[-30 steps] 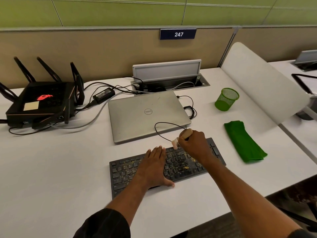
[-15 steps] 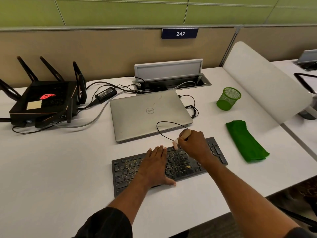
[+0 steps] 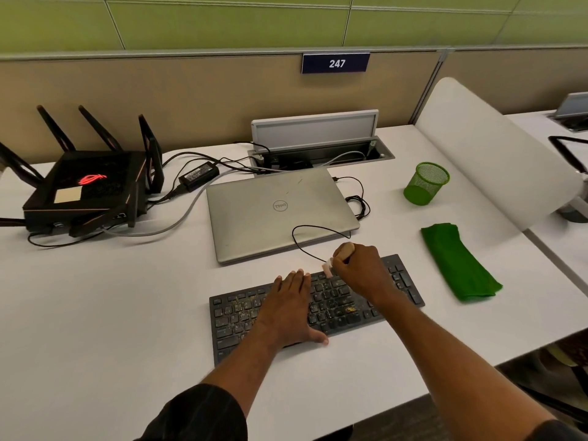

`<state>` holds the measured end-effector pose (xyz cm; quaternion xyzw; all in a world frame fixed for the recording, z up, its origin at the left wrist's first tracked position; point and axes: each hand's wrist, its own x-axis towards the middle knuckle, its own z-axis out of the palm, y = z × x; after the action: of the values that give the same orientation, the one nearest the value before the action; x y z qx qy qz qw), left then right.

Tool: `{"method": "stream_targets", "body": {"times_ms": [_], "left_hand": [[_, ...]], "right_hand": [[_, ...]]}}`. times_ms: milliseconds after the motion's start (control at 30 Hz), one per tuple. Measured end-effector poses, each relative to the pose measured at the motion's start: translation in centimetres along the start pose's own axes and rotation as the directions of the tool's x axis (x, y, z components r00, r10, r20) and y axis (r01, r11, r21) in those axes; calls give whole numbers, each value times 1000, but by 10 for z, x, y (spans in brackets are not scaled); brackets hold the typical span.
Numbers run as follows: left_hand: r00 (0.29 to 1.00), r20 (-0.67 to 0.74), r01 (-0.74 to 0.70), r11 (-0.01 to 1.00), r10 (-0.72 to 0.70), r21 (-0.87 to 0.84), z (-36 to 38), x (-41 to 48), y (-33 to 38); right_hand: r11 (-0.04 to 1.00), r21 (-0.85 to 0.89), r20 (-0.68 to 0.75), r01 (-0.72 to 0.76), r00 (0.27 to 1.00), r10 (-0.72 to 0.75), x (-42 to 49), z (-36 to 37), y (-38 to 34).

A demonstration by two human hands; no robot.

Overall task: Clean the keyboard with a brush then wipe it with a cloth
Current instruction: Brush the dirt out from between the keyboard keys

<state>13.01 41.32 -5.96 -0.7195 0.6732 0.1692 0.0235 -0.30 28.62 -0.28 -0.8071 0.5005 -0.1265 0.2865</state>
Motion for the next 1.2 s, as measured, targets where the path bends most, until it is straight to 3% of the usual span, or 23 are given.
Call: {"method": "stream_targets", "body": {"times_ms": [367, 600, 767, 1000, 1200], "left_hand": [[1000, 7, 25, 1000, -24, -11, -2, -9, -11], [999, -11, 33, 999, -33, -18, 2, -13, -14], [999, -17, 38, 999, -39, -11, 2, -13, -14], [999, -18, 42, 999, -42, -25, 2, -13, -15], [999, -17, 43, 999, -43, -28, 3, -13, -15]], "right_hand": [[998, 29, -8, 56, 998, -56, -3, 7, -16], [999, -25, 59, 46, 997, -44, -3, 13, -14], [999, 14, -21, 41, 999, -41, -2, 9, -19], [999, -38, 40, 32, 999, -30, -2, 15, -16], [999, -14, 0, 42, 999, -42, -3, 10, -17]]}}
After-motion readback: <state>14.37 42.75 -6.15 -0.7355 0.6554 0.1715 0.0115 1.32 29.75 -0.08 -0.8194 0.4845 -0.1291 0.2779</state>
